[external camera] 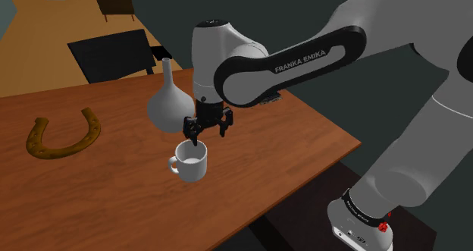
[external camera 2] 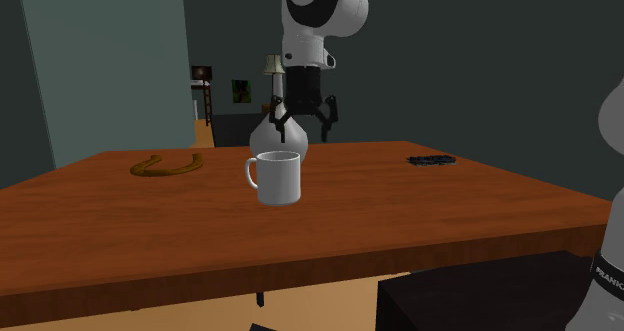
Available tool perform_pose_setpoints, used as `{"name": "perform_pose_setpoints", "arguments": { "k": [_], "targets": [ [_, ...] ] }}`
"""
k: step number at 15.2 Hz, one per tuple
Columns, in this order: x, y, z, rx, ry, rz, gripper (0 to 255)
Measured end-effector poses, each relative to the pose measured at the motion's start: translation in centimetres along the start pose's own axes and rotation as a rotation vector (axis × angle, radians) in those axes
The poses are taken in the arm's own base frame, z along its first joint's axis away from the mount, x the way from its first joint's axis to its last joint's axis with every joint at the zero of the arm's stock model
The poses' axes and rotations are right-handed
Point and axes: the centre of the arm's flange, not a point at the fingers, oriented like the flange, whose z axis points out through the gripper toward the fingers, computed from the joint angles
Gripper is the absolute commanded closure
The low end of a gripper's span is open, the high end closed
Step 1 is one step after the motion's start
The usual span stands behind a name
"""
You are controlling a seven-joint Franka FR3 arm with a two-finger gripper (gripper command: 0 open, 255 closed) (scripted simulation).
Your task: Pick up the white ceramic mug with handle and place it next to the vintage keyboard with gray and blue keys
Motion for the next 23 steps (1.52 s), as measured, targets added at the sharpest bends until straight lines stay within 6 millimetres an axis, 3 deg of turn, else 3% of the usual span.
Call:
{"name": "perform_pose_setpoints", "arguments": {
  "k": [3, 8, 15, 16, 23],
  "targets": [
    [0.3, -1.2, 1.3, -0.003, -0.006, 0.006, 0],
    [0.3, -1.3, 4.2, -0.004, -0.007, 0.007, 0],
    [0.2, -1.3, 4.8, -0.003, -0.007, 0.007, 0],
    [0.2, -1.3, 4.8, -0.003, -0.007, 0.007, 255],
    [0.2, -1.3, 4.8, -0.003, -0.006, 0.007, 255]
  ]
}}
